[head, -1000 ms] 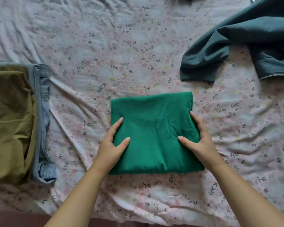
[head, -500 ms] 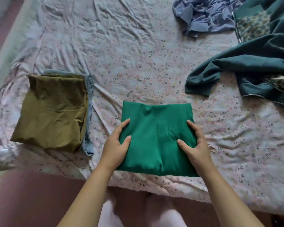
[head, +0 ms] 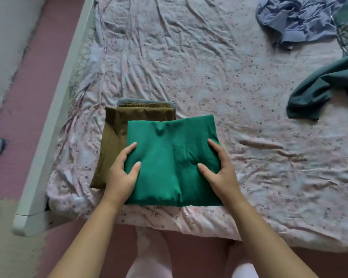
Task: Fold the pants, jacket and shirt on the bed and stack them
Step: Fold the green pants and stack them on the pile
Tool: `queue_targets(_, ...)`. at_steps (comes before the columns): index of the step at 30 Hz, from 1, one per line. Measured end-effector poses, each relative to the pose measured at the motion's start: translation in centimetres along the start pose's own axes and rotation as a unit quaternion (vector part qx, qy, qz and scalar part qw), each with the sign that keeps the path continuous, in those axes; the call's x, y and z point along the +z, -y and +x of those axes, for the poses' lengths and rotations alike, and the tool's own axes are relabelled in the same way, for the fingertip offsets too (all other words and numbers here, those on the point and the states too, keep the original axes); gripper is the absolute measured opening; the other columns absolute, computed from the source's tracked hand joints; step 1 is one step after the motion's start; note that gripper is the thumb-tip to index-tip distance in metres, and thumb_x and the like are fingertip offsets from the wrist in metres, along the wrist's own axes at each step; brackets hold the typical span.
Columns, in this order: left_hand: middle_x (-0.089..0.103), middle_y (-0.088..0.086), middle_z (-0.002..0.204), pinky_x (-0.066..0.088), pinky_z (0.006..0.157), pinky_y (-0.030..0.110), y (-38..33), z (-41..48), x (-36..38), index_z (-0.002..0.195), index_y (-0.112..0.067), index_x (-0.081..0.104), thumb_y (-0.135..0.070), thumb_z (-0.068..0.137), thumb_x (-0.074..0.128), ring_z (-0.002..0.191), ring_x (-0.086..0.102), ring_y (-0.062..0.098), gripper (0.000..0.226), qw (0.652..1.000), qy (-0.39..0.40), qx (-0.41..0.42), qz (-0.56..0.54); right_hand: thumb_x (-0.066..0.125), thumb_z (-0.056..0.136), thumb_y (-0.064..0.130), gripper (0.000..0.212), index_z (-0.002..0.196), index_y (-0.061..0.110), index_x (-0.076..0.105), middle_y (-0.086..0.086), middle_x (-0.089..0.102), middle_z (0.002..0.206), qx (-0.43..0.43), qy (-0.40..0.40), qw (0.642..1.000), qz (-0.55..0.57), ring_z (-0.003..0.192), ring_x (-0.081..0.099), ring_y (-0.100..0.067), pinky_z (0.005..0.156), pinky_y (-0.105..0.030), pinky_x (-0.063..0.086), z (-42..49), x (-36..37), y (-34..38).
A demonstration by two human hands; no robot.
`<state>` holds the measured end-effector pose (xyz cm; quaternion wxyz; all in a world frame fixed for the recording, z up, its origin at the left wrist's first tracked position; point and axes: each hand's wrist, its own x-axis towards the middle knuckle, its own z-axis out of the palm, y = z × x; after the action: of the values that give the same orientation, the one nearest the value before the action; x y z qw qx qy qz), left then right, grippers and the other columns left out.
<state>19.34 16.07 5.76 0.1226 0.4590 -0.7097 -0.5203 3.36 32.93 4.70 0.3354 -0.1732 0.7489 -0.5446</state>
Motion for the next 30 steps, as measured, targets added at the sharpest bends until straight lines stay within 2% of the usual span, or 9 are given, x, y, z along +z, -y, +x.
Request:
queue_targets(4,0.045,-0.017,0.126,0.04,0.083,0.004,2.0,3.6,-5.1,0.122,-0.041,0.045,-0.008,0.091,0.053,0.11,0.046,-0.001,0.045,1.0,0.016,0.014,0.009,0.064,0.083,0.005,0.06,0.126,0.038,0.041,0.033,0.041,0.121,-0.011,-0.021,1.0,0.001,0.103,0.042,0.026,0.086,0.002,0.036,1.6,6.1,0.8)
queue_targets(9,0.044,-0.012,0.127,0.036,0.076,-0.006,5.1,7.8,-8.1,0.128,-0.031,0.044,-0.004,0.091,0.053,0.109,0.045,0.001,0.047,0.999,0.046,0.012,0.016,0.065,0.083,0.007,0.061,0.13,0.038,0.041,0.023,0.044,0.127,0.008,-0.045,0.999,-0.013,0.117,0.044,0.004,0.099,-0.014,0.036,3.9,10.8,-0.6)
queue_targets(13,0.042,-0.007,0.136,0.037,0.092,0.014,8.8,10.3,-8.4,0.133,-0.032,0.042,-0.008,0.092,0.052,0.117,0.042,0.007,0.049,0.995,0.084,-0.026,0.055,0.063,0.084,0.008,0.062,0.134,0.036,0.038,0.01,0.04,0.139,0.073,-0.02,0.996,-0.052,0.12,0.041,-0.004,0.104,-0.025,0.035,5.3,12.0,-3.1)
queue_targets(17,0.039,0.001,0.142,0.035,0.105,0.032,10.7,11.4,-8.2,0.136,-0.028,0.04,-0.015,0.092,0.052,0.126,0.039,0.016,0.047,0.988,0.086,-0.012,0.128,0.061,0.086,0.025,0.055,0.136,0.029,0.038,0.003,0.042,0.135,0.083,-0.066,0.988,-0.116,0.123,0.042,-0.014,0.105,-0.038,0.038,5.5,12.3,-4.1)
queue_targets(19,0.036,0.013,0.141,0.032,0.108,0.044,10.7,11.3,-8.1,0.134,-0.02,0.044,-0.021,0.092,0.051,0.129,0.035,0.028,0.042,0.964,0.036,0.076,0.252,0.053,0.086,0.034,0.052,0.134,0.02,0.04,-0.006,0.038,0.132,0.017,-0.149,0.96,-0.238,0.123,0.036,-0.019,0.104,-0.044,0.038,5.2,12.8,-3.9)
queue_targets(21,0.038,0.02,0.138,0.03,0.106,0.048,10.7,11.0,-7.6,0.127,-0.012,0.046,-0.025,0.09,0.046,0.128,0.034,0.033,0.04,0.915,-0.037,0.215,0.34,0.045,0.082,0.034,0.05,0.129,0.015,0.04,-0.011,0.031,0.134,-0.104,-0.209,0.9,-0.368,0.126,0.03,-0.025,0.105,-0.055,0.03,5.0,13.8,-3.8)
queue_targets(24,0.036,0.014,0.143,0.018,0.11,0.044,10.8,11.1,-5.5,0.128,-0.012,0.043,-0.026,0.088,0.042,0.134,0.028,0.029,0.042,0.846,-0.024,0.349,0.402,0.044,0.082,0.036,0.051,0.131,0.021,0.039,-0.01,0.026,0.144,-0.218,-0.142,0.831,-0.492,0.134,0.025,-0.029,0.11,-0.053,0.005,6.0,16.7,-4.5)
queue_targets(26,0.036,0.012,0.146,0.011,0.111,0.046,11.4,12.5,-3.7,0.134,-0.015,0.039,-0.032,0.088,0.04,0.136,0.024,0.028,0.049,0.82,0.005,0.355,0.449,0.041,0.082,0.044,0.056,0.135,0.026,0.039,-0.008,0.027,0.149,-0.226,-0.079,0.799,-0.551,0.137,0.022,-0.028,0.109,-0.056,0.003,7.7,18.0,-5.7)
queue_targets(30,0.033,0.009,0.149,0.011,0.109,0.056,12.8,15.9,-2.1,0.139,-0.022,0.033,-0.041,0.087,0.033,0.137,0.019,0.023,0.055,0.811,0.038,0.298,0.502,0.037,0.083,0.05,0.059,0.138,0.028,0.04,-0.004,0.033,0.15,-0.169,-0.039,0.774,-0.608,0.138,0.023,-0.021,0.102,-0.066,0.02,10.8,17.3,-7.5)
